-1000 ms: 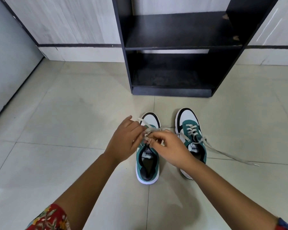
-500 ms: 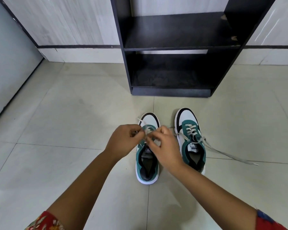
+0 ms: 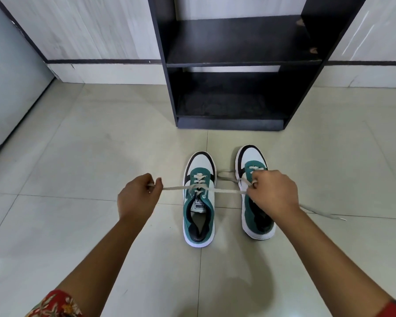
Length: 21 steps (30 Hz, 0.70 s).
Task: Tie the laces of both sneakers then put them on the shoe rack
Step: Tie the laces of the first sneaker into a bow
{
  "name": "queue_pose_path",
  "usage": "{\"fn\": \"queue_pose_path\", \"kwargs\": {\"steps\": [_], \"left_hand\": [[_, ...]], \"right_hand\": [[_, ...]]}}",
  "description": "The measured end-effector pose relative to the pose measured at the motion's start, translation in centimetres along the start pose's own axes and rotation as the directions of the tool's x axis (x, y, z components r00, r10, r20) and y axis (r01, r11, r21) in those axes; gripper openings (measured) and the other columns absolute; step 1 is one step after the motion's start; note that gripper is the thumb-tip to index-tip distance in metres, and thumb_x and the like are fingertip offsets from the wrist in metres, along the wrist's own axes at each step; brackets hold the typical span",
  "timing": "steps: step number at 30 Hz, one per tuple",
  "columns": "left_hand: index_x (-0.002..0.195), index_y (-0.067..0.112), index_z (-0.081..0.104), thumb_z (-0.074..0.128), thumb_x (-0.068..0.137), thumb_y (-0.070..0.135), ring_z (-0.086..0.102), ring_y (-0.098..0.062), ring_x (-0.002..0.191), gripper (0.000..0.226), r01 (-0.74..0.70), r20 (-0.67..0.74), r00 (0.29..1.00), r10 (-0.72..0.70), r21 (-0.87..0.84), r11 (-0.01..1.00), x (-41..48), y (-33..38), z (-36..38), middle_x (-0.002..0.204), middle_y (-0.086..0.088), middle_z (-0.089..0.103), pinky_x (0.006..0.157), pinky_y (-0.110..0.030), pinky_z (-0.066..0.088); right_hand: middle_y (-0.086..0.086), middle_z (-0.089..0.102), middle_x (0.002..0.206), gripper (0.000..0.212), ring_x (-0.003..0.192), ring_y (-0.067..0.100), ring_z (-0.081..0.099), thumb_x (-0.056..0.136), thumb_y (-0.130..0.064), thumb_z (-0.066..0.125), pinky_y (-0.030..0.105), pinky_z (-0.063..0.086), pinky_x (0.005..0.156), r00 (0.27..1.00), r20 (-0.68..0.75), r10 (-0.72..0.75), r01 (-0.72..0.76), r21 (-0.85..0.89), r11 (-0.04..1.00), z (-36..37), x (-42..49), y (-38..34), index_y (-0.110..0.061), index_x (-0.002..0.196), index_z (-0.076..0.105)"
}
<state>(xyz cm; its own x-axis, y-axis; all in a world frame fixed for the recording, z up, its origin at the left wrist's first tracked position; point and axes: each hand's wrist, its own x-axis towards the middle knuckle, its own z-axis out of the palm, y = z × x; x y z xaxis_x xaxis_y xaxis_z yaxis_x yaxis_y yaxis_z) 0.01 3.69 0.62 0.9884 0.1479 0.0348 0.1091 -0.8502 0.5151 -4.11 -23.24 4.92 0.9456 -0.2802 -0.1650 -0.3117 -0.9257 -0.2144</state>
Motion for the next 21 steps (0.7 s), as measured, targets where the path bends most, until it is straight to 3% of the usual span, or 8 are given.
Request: {"fn": "queue_pose_path", "kwargs": {"steps": [3,4,6,8,11,13,17,21], "left_hand": [[0.080,0.017,0.058,0.058,0.080,0.029,0.057,-0.026,0.078,0.012,-0.065,0.133,0.991,0.034,0.235,0.970,-0.1,-2.3,0.6,0.087,-0.002,0.062,0.061,-0.030,0.039],[0.092,0.018,0.060,0.062,0.076,0.026,0.057,-0.027,0.087,0.018,-0.130,0.186,0.979,0.078,0.285,0.950,-0.4,-3.0,1.1,0.100,-0.004,0.061,0.066,-0.033,0.042],[0.111,0.020,0.060,0.065,0.076,0.022,0.055,-0.029,0.103,0.036,-0.225,0.250,0.953,0.171,0.207,0.952,-0.9,-3.4,2.0,0.117,-0.006,0.058,0.079,-0.036,0.045],[0.118,0.023,0.059,0.057,0.083,0.025,0.054,-0.025,0.109,0.035,-0.265,0.264,0.930,0.256,-0.005,0.964,-1.3,-2.5,2.6,0.122,-0.002,0.058,0.086,-0.033,0.043],[0.120,0.030,0.058,0.046,0.090,0.027,0.054,-0.011,0.108,0.032,-0.264,0.307,0.893,0.328,-0.233,0.936,-1.4,-0.7,3.1,0.121,0.008,0.057,0.088,-0.025,0.042],[0.114,0.030,0.061,0.049,0.092,0.024,0.056,-0.007,0.104,0.026,-0.189,0.352,0.889,0.293,-0.301,0.935,-1.3,0.3,3.2,0.116,0.012,0.060,0.087,-0.025,0.045],[0.096,0.020,0.065,0.059,0.087,0.024,0.060,-0.012,0.096,0.012,-0.167,0.336,0.905,0.262,-0.287,0.943,-1.7,1.1,3.5,0.104,0.007,0.066,0.083,-0.031,0.049],[0.094,0.020,0.062,0.056,0.089,0.025,0.061,-0.015,0.089,0.010,-0.250,0.340,0.888,0.311,-0.211,0.945,-1.7,0.7,3.7,0.098,0.005,0.067,0.079,-0.032,0.049]], "right_hand": [[0.006,0.062,0.108,0.024,0.098,0.028,0.059,0.079,-0.023,0.055,0.031,0.038,0.072,0.983,0.185,-0.003,0.050,-0.249,0.967,1.2,-0.8,0.2,-0.020,0.103,0.058],[0.005,0.060,0.114,0.030,0.104,0.027,0.056,0.080,-0.026,0.055,0.034,0.038,0.078,0.979,0.202,-0.009,0.072,-0.310,0.948,1.6,-1.0,0.1,-0.021,0.110,0.056],[0.004,0.058,0.119,0.035,0.112,0.026,0.050,0.084,-0.035,0.051,0.038,0.037,0.087,0.986,0.159,-0.045,0.101,-0.368,0.924,1.8,-1.3,-0.5,-0.023,0.117,0.053],[0.004,0.061,0.115,0.033,0.109,0.026,0.053,0.088,-0.040,0.044,0.037,0.038,0.085,0.991,0.076,-0.109,0.129,-0.344,0.930,1.4,-1.2,-1.2,-0.022,0.113,0.056],[0.004,0.067,0.102,0.029,0.093,0.024,0.062,0.089,-0.041,0.044,0.030,0.042,0.070,0.980,0.050,-0.192,0.197,-0.107,0.975,1.9,-0.7,-3.1,-0.020,0.098,0.063],[0.002,0.067,0.101,0.030,0.093,0.021,0.060,0.086,-0.047,0.050,0.028,0.045,0.069,0.968,0.079,-0.238,0.228,0.115,0.967,3.7,-0.4,-4.3,-0.022,0.095,0.064],[-0.001,0.067,0.095,0.023,0.087,0.018,0.061,0.080,-0.041,0.065,0.029,0.047,0.072,0.962,0.146,-0.232,0.162,0.381,0.910,6.5,-0.6,-4.7,-0.019,0.087,0.063],[0.007,0.067,0.073,0.019,0.068,0.019,0.060,0.078,-0.020,0.072,0.032,0.048,0.068,0.965,0.203,-0.165,-0.012,0.663,0.748,6.7,-0.6,-3.5,-0.015,0.066,0.059]]}}
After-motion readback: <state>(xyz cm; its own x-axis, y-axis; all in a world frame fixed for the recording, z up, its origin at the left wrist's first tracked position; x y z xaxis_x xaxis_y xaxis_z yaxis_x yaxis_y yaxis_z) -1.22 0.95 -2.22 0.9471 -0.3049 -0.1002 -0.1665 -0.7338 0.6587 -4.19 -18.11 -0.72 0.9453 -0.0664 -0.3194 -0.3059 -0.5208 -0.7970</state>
